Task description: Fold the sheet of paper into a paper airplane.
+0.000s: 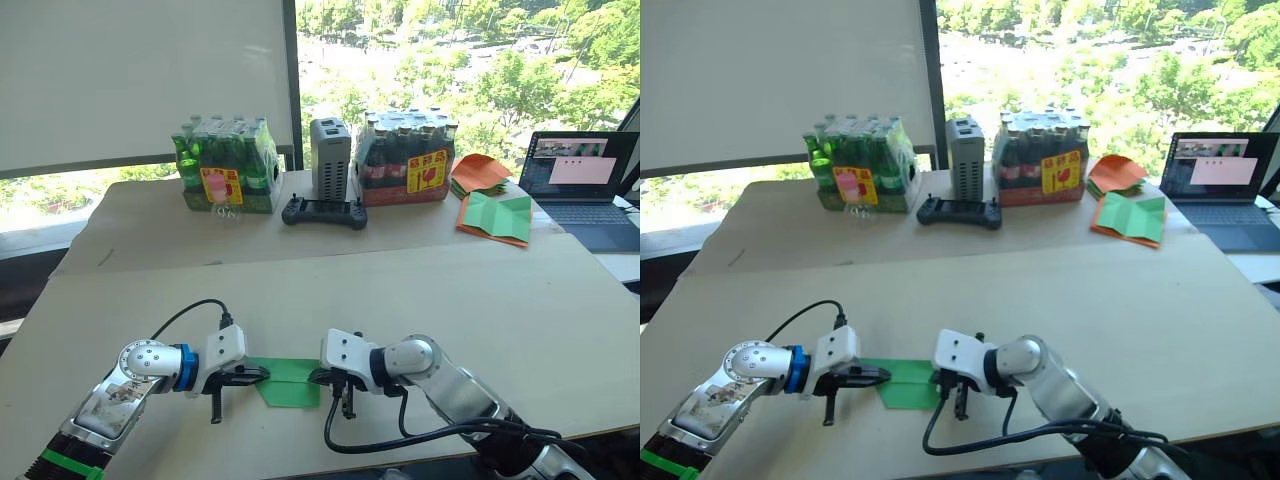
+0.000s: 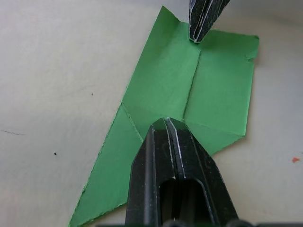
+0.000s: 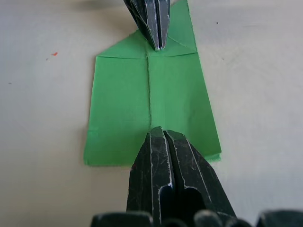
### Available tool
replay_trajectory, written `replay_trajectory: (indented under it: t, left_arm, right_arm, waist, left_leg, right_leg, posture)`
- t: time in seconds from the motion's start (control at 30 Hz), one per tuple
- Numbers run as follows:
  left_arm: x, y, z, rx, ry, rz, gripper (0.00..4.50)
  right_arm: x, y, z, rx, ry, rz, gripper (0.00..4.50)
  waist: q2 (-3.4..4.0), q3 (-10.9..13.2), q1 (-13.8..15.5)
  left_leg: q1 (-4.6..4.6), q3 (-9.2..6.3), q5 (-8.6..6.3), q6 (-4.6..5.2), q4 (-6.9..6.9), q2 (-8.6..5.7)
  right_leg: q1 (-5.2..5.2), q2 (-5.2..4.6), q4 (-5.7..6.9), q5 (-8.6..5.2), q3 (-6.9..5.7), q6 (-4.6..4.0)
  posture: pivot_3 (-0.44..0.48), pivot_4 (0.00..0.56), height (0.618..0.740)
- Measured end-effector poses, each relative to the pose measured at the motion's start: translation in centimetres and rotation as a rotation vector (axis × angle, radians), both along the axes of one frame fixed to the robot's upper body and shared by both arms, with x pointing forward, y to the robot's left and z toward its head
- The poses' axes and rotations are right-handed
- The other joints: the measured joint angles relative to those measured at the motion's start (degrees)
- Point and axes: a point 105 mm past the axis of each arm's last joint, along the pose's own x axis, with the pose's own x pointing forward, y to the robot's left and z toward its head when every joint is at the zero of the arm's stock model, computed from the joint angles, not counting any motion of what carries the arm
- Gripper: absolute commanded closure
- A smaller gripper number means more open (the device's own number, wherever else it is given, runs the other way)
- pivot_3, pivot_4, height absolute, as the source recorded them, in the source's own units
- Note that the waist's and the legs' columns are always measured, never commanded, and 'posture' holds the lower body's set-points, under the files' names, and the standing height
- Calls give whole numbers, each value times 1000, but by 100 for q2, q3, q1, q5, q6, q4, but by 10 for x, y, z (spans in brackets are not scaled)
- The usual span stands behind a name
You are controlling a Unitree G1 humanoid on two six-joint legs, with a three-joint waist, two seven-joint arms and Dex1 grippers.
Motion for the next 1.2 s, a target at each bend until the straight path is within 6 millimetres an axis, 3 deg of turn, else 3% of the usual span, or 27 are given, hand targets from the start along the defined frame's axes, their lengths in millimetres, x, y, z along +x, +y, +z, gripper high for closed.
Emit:
replay_trajectory:
  t: [0.37, 0.67, 0.93, 1.2]
  left_arm:
    - [1, 1, 0, 1, -1, -8, 4500]
    - [2, 1, 3, 9, -8, -21, 4500]
    - [3, 1, 4, 15, -9, -28, 4500]
    - [4, -6, 7, 5, 2, -29, 4500]
  right_arm:
    - [-2, -14, 6, 19, 23, -36, 4469]
    - [-11, 16, 40, 288, 77, 33, 4469]
    - [15, 25, 6, 166, 48, -62, 4469]
    - [19, 26, 5, 145, 21, -64, 4469]
  waist:
    - [-1, 0, 43]
    - [-6, 26, 27]
    - [-5, 32, 19]
    - [-5, 32, 14]
  left_leg:
    - [-1, 2, -3, 4, -1, 7]
    - [-9, 2, -3, 4, -2, 8]
    - [-14, 4, -4, 2, -3, 8]
    - [-13, 5, -5, 1, -3, 9]
  right_leg:
    - [13, 5, -32, 0, -7, 0]
    - [5, 7, -38, 2, -7, -1]
    - [-7, 9, -33, 2, -6, -2]
    - [-5, 10, -34, 2, -5, -2]
  posture:
    - [0, 150, 719]
    - [0, 150, 719]
    - [0, 150, 719]
    - [0, 150, 719]
